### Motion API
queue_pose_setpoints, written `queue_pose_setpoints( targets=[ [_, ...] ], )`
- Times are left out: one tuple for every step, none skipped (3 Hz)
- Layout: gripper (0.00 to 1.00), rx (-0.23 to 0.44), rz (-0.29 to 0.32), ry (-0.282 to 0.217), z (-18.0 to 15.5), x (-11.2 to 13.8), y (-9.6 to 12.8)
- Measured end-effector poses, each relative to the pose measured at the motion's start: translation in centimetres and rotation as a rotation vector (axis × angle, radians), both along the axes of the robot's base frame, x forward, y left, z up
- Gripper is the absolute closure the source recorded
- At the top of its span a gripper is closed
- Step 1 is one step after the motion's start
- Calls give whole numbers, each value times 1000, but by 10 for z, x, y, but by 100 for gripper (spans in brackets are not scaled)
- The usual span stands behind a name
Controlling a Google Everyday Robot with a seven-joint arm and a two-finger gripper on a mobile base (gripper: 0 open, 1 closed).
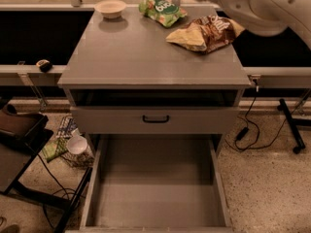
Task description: Pick pepsi can from middle drawer and place on counter
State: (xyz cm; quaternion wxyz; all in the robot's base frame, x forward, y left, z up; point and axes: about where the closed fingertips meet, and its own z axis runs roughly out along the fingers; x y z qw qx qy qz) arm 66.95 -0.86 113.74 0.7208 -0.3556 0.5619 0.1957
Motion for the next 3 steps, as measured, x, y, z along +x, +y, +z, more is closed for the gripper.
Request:
queue_pose_setpoints(
  targets=[
    [100, 33, 90, 123, -58, -54, 17],
    [100, 65, 132, 251, -147, -91, 6],
    [100, 45, 97, 401, -275, -112, -24]
  ],
)
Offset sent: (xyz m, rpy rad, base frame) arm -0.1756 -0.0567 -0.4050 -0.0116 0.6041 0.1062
